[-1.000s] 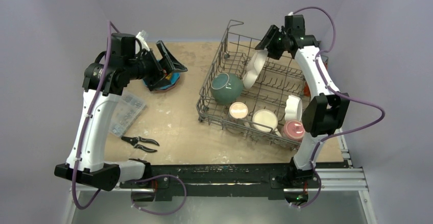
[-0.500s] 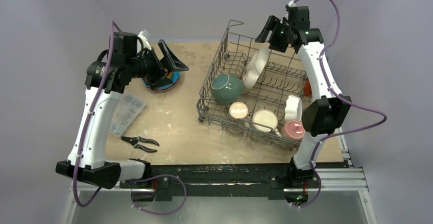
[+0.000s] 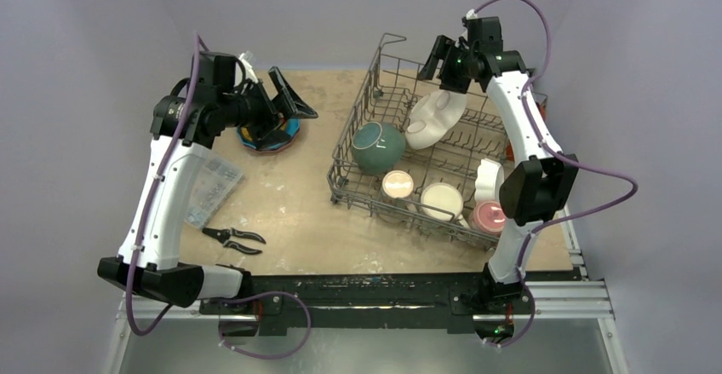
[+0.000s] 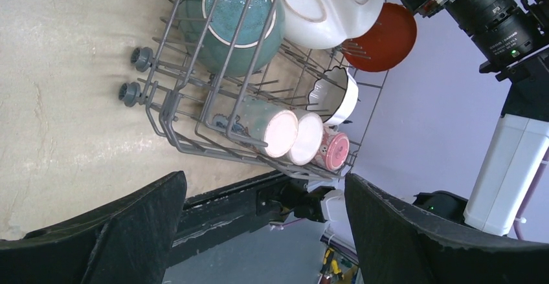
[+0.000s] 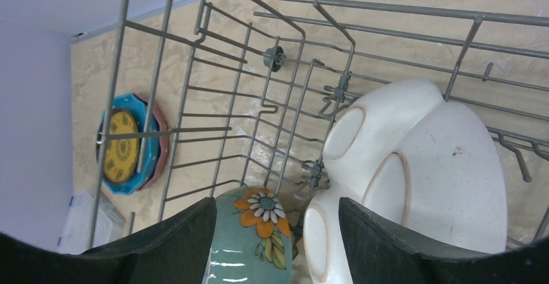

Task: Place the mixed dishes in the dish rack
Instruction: Insert the plate into the dish rack.

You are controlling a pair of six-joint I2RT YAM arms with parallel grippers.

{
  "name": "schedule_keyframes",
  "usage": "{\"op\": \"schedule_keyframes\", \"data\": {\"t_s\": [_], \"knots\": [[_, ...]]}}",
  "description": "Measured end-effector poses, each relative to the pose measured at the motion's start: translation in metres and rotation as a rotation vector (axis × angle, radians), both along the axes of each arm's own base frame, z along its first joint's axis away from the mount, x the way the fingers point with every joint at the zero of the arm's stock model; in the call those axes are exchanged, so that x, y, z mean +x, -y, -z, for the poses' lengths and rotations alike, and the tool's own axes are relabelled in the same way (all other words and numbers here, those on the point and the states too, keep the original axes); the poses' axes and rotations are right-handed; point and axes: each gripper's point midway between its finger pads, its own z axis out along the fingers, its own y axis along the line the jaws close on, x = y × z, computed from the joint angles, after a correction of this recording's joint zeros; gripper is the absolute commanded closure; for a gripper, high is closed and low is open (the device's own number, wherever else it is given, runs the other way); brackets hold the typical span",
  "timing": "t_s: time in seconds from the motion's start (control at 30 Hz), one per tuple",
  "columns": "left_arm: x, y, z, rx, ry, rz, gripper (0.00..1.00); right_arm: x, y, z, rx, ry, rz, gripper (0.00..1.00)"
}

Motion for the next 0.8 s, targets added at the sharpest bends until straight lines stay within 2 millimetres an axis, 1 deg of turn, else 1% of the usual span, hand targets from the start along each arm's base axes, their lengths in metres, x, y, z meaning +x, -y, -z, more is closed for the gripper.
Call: {"op": "schedule_keyframes", "data": {"t_s": [0.1, 0.2, 0.37, 0.43, 0.5, 0.6, 0.67, 0.73, 0.8], "knots": [[0.004, 0.001, 0.002, 0.0, -0.011, 0.001, 0.1, -0.001, 0.003, 0.006, -0.029, -0.006, -0.006, 0.3], [0.007, 0.003, 0.003, -0.005, -0.023, -0.004, 0.1, -0.002, 0.011, 0.006, -0.091, 0.005, -0.012, 0.28], [0.007, 0.005, 0.003, -0.01, -0.031, -0.002, 0.1, -0.005, 0.034, 0.0, -0.248, 0.052, -0.019, 0.22], [0.006, 0.006, 0.003, -0.011, -0.031, 0.002, 0.1, -0.014, 0.043, 0.0, -0.314, 0.074, -0.041, 0.18], [0.006, 0.007, 0.003, -0.009, -0.029, 0.006, 0.1, -0.027, 0.053, -0.001, -0.38, 0.094, -0.06, 0.17], [0.005, 0.006, 0.004, 0.0, -0.021, 0.017, 0.1, -0.041, 0.064, -0.006, -0.46, 0.132, -0.085, 0.14], [0.005, 0.006, 0.005, 0.01, -0.012, 0.025, 0.1, -0.047, 0.072, -0.015, -0.531, 0.183, -0.108, 0.13], [0.005, 0.005, 0.005, 0.024, 0.0, 0.037, 0.1, -0.047, 0.076, -0.019, -0.584, 0.221, -0.129, 0.08], [0.003, 0.003, 0.006, 0.041, 0.012, 0.049, 0.1, -0.052, 0.081, -0.016, -0.667, 0.273, -0.172, 0.03]]}}
